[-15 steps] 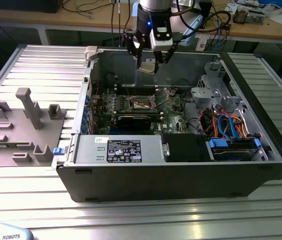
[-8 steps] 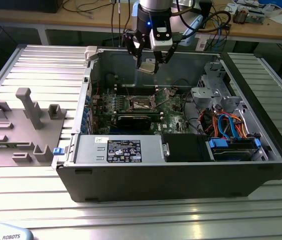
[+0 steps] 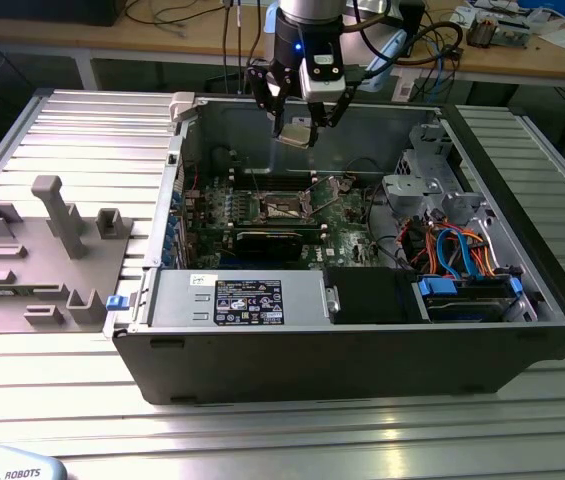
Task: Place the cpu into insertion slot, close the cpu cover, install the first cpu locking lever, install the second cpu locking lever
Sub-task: 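Place the cpu into insertion slot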
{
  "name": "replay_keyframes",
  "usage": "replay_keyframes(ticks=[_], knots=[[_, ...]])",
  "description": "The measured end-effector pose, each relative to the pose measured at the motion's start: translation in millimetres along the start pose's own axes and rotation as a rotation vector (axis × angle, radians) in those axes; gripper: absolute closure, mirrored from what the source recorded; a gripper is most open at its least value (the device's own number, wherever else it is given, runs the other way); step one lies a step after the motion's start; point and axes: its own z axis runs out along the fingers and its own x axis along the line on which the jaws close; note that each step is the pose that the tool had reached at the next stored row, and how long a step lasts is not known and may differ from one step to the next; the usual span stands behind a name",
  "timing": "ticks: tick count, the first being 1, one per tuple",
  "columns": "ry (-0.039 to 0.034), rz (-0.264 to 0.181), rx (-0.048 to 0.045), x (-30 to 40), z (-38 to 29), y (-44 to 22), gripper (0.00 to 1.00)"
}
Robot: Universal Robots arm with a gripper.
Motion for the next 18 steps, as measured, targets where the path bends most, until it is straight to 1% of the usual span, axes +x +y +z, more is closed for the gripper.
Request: replay_keyframes(ticks=[18], knots=[[-0.0011,0.013,-0.0002,0.0,0.2,0.0,0.46]])
